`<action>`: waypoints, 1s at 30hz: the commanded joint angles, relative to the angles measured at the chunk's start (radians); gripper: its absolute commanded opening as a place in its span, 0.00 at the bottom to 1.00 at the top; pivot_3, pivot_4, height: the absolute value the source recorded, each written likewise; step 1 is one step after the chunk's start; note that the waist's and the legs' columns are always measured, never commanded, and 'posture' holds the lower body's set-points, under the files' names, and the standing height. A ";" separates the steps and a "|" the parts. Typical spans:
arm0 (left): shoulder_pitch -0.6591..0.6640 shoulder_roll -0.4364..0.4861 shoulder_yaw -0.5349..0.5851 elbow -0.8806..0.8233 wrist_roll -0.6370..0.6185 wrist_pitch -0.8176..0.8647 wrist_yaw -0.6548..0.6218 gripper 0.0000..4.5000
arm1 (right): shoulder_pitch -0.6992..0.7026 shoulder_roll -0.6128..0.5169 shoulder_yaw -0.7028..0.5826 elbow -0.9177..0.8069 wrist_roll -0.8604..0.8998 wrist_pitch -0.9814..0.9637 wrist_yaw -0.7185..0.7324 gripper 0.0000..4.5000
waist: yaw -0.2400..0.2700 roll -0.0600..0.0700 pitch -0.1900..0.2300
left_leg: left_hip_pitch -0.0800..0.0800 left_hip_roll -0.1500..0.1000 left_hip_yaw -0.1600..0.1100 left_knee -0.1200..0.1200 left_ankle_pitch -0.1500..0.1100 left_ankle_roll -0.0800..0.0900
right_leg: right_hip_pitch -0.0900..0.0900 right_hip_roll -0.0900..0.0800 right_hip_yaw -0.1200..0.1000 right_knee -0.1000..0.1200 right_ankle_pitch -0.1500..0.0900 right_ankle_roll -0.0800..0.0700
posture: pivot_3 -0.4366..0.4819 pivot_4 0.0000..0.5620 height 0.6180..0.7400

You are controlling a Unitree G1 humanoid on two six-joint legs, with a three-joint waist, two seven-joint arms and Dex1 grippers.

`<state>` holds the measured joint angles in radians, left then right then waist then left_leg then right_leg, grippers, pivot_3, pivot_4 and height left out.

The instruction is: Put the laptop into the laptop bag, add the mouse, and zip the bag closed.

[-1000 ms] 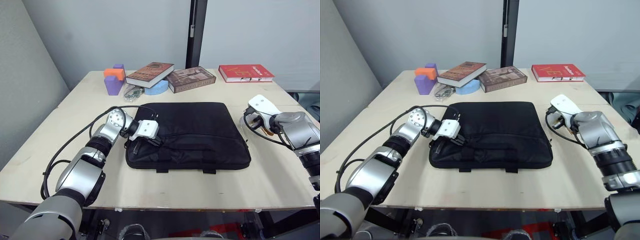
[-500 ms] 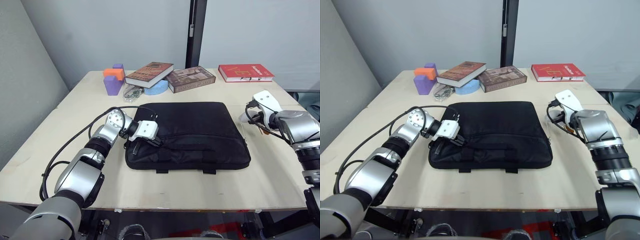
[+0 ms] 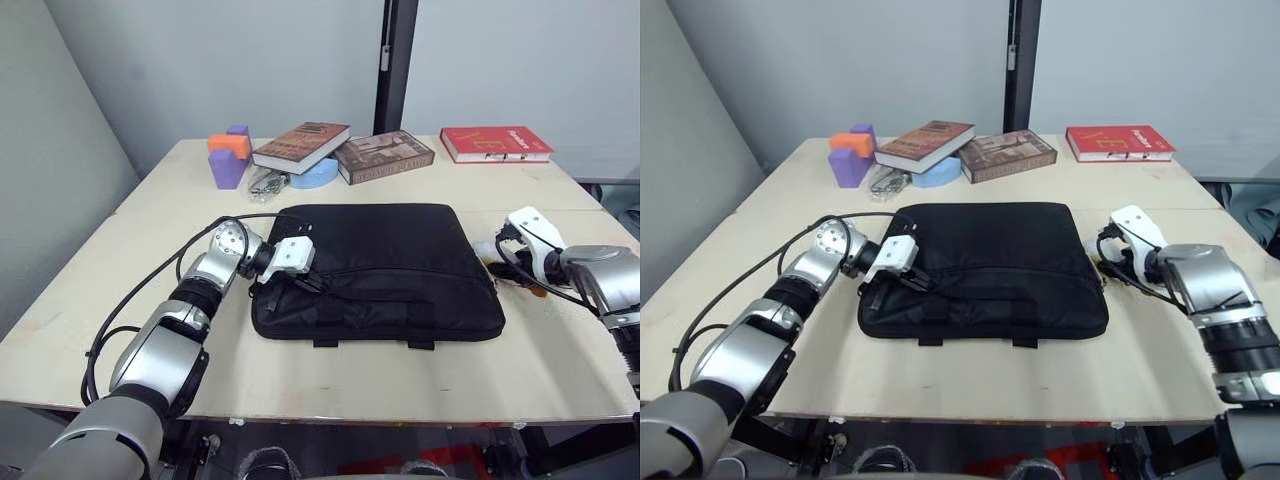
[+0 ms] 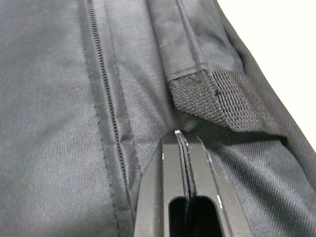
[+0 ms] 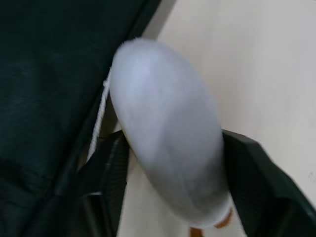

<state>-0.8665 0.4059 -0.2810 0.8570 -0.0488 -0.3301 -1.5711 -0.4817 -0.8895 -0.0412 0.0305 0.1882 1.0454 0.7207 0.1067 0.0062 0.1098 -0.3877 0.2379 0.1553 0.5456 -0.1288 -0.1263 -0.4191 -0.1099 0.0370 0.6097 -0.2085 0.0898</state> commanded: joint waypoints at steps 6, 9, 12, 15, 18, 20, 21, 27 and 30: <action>0.071 0.085 0.035 -0.295 -0.181 0.392 -0.030 0.00 | 0.015 -0.165 -0.193 -0.006 0.126 -0.007 0.142 0.99 | 0.004 -0.001 0.010 | -0.020 0.002 0.000 0.002 0.000 0.001 | -0.017 0.002 -0.002 -0.001 0.001 -0.001 | 0.48 0.27 0.92; 0.072 0.113 0.076 -0.370 -0.223 0.483 0.000 0.00 | 0.023 -0.210 -0.254 0.002 0.170 -0.011 0.191 0.99 | 0.001 -0.001 0.015 | -0.028 0.008 -0.002 0.008 0.000 0.006 | -0.022 0.008 -0.005 0.001 0.001 -0.004 | 0.48 0.27 0.92; 0.080 0.144 0.113 -0.435 -0.258 0.566 0.010 0.00 | 0.038 -0.230 -0.333 -0.006 0.231 -0.002 0.239 0.99 | 0.000 -0.001 0.018 | -0.028 0.010 -0.003 0.009 -0.002 0.006 | -0.022 0.009 -0.005 0.001 -0.001 -0.006 | 0.48 0.27 0.92; 0.090 0.224 0.188 -0.498 -0.312 0.676 0.022 0.16 | 0.121 -0.253 -0.489 -0.047 0.317 0.003 0.338 1.00 | 0.004 -0.001 0.025 | -0.029 0.010 -0.003 0.013 -0.004 0.007 | -0.022 0.009 -0.005 0.003 -0.001 -0.007 | 0.48 0.27 0.92; 0.096 0.317 0.263 -0.532 -0.359 0.778 0.043 0.41 | 0.239 -0.251 -0.636 -0.099 0.391 0.000 0.433 1.00 | 0.009 -0.001 0.027 | -0.031 0.010 -0.004 0.017 -0.005 0.008 | -0.023 0.009 -0.006 0.004 -0.001 -0.008 | 0.48 0.27 0.92; 0.104 0.365 0.295 -0.554 -0.385 0.836 0.055 0.57 | 0.300 -0.247 -0.689 -0.124 0.414 -0.007 0.455 1.00 | 0.011 -0.001 0.027 | -0.032 0.011 -0.004 0.021 -0.007 0.009 | -0.022 0.009 -0.005 0.005 -0.002 -0.008 | 0.48 0.27 0.92; 0.110 0.392 0.313 -0.565 -0.395 0.862 0.061 0.65 | 0.321 -0.246 -0.707 -0.127 0.419 -0.008 0.454 1.00 | 0.012 -0.001 0.027 | -0.032 0.011 -0.004 0.024 -0.008 0.009 | -0.021 0.009 -0.005 0.006 -0.002 -0.008 | 0.48 0.27 0.92; 0.156 0.548 0.420 -0.590 -0.433 0.989 0.101 0.99 | 0.424 -0.232 -0.799 -0.179 0.471 0.014 0.454 1.00 | 0.015 -0.001 0.027 | -0.031 0.011 -0.006 0.038 -0.011 0.010 | -0.020 0.008 -0.004 0.016 -0.001 -0.009 | 0.48 0.27 0.92; 0.192 0.606 0.484 -0.599 -0.485 1.048 0.090 0.99 | 0.472 -0.226 -0.834 -0.210 0.492 0.023 0.451 1.00 | 0.014 -0.001 0.027 | -0.030 0.011 -0.006 0.040 -0.013 0.008 | -0.020 0.008 -0.003 0.019 -0.001 -0.009 | 0.48 0.27 0.92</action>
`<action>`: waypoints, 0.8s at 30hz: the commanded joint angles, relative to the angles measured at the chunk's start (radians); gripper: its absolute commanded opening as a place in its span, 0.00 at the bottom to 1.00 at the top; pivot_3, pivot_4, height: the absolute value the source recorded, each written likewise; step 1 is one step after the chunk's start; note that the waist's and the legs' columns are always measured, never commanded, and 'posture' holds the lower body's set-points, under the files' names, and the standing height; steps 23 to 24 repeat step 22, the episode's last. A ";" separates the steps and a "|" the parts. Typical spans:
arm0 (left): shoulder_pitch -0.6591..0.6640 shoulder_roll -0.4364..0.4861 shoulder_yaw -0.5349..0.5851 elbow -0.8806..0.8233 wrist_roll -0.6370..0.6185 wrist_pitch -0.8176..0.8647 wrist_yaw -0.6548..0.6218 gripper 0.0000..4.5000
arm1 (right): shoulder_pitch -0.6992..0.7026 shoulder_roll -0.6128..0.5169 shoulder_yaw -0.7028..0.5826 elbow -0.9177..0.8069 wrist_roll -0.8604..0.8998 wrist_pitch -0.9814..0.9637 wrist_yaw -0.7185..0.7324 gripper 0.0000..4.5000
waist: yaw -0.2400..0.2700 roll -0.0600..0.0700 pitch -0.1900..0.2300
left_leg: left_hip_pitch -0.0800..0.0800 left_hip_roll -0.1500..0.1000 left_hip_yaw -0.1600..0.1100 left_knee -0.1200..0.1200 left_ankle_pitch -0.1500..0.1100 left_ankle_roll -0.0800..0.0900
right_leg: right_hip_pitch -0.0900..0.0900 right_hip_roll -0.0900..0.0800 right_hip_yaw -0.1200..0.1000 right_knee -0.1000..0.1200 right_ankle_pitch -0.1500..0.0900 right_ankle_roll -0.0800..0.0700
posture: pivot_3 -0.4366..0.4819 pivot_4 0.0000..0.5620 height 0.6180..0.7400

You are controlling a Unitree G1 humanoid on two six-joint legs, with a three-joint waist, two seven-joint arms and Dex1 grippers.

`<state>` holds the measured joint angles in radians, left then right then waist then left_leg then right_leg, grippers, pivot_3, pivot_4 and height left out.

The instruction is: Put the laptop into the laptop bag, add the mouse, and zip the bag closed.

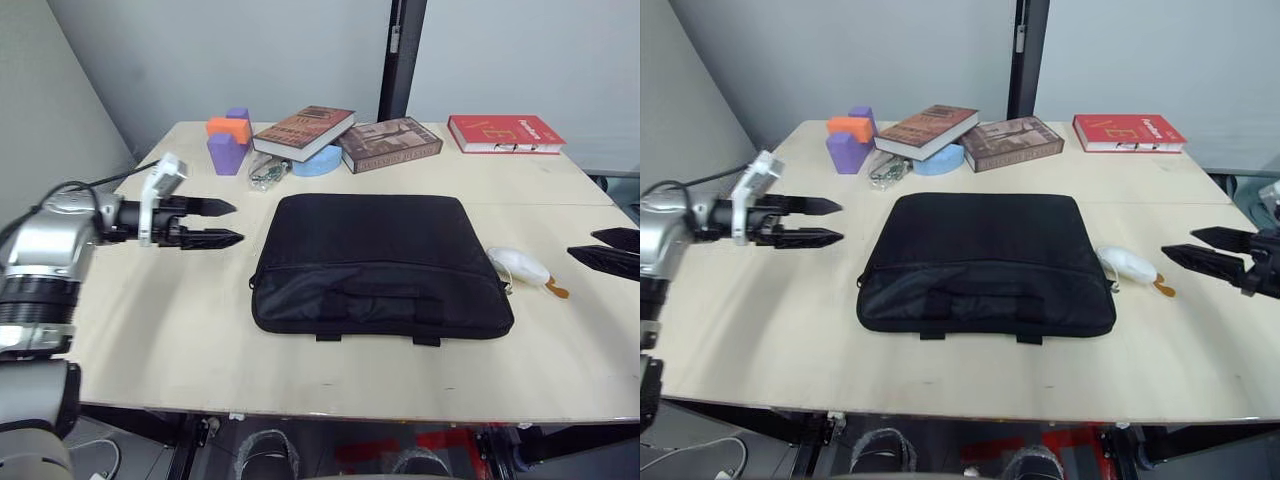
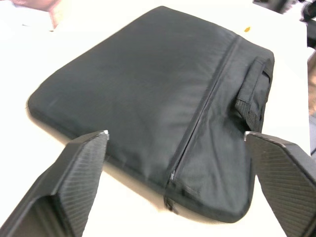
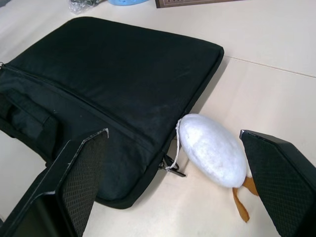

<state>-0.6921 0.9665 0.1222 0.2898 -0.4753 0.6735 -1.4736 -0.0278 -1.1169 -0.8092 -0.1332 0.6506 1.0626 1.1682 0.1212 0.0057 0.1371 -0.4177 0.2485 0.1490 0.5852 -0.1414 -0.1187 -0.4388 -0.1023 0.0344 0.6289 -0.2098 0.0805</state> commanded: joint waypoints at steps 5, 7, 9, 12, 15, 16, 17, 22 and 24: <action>0.054 0.104 0.208 0.041 -0.135 0.115 0.000 0.99 | 0.067 -0.004 -0.095 -0.044 0.032 -0.008 -0.004 1.00 | 0.000 0.000 0.000 | 0.001 0.000 0.000 0.002 -0.002 -0.004 | 0.001 0.000 0.001 0.002 0.000 0.000 | 0.48 0.27 0.92; 0.059 0.117 0.246 0.088 -0.150 0.126 0.012 0.99 | 0.079 -0.007 -0.109 -0.035 0.033 -0.015 0.001 1.00 | 0.000 0.000 0.000 | 0.001 0.000 0.000 0.002 -0.002 -0.004 | 0.001 0.000 0.000 0.002 0.000 0.000 | 0.48 0.27 0.92; 0.086 0.127 0.265 0.102 -0.150 0.118 0.015 0.99 | 0.092 -0.011 -0.113 -0.027 0.027 -0.026 0.002 1.00 | -0.001 0.000 0.000 | 0.001 0.000 0.000 0.002 -0.002 -0.004 | 0.001 0.000 0.001 0.002 0.000 0.000 | 0.48 0.27 0.92; 0.103 0.129 0.273 0.109 -0.148 0.121 0.033 0.99 | 0.097 -0.016 -0.102 -0.023 0.025 -0.042 0.001 1.00 | 0.000 0.000 0.000 | 0.001 0.000 0.000 0.002 -0.002 -0.004 | 0.001 0.000 0.001 0.001 0.000 0.000 | 0.48 0.27 0.92; 0.123 0.128 0.275 0.103 -0.155 0.121 0.044 0.99 | 0.087 -0.020 -0.081 -0.005 0.026 -0.054 -0.004 1.00 | 0.003 -0.001 0.000 | 0.001 0.000 -0.002 0.004 -0.002 -0.004 | 0.002 0.000 0.000 0.003 0.000 0.000 | 0.48 0.27 0.92; 0.136 0.130 0.271 0.095 -0.154 0.121 0.045 0.99 | 0.086 -0.020 -0.073 0.001 0.025 -0.060 -0.005 1.00 | 0.002 -0.001 0.000 | 0.001 0.000 -0.002 0.004 -0.002 -0.004 | 0.002 0.000 0.000 0.003 0.000 0.000 | 0.48 0.27 0.92; 0.152 0.132 0.266 0.085 -0.149 0.116 0.045 0.99 | 0.087 -0.020 -0.065 0.005 0.023 -0.067 -0.006 1.00 | 0.002 -0.001 0.000 | 0.001 0.000 -0.002 0.005 -0.003 -0.003 | 0.003 -0.001 0.000 0.003 0.000 0.000 | 0.48 0.27 0.92; 0.216 0.141 0.249 0.063 -0.136 0.101 0.037 0.99 | 0.082 -0.021 -0.040 0.024 0.021 -0.088 -0.013 1.00 | -0.002 -0.001 0.001 | 0.002 0.000 -0.002 0.005 -0.002 -0.003 | 0.003 -0.001 0.000 0.004 0.000 0.000 | 0.48 0.27 0.92; 0.216 0.141 0.249 0.063 -0.136 0.101 0.037 0.99 | 0.082 -0.021 -0.040 0.024 0.021 -0.088 -0.013 1.00 | -0.002 -0.001 0.001 | 0.002 0.000 -0.002 0.005 -0.002 -0.003 | 0.003 -0.001 0.000 0.004 0.000 0.000 | 0.48 0.27 0.92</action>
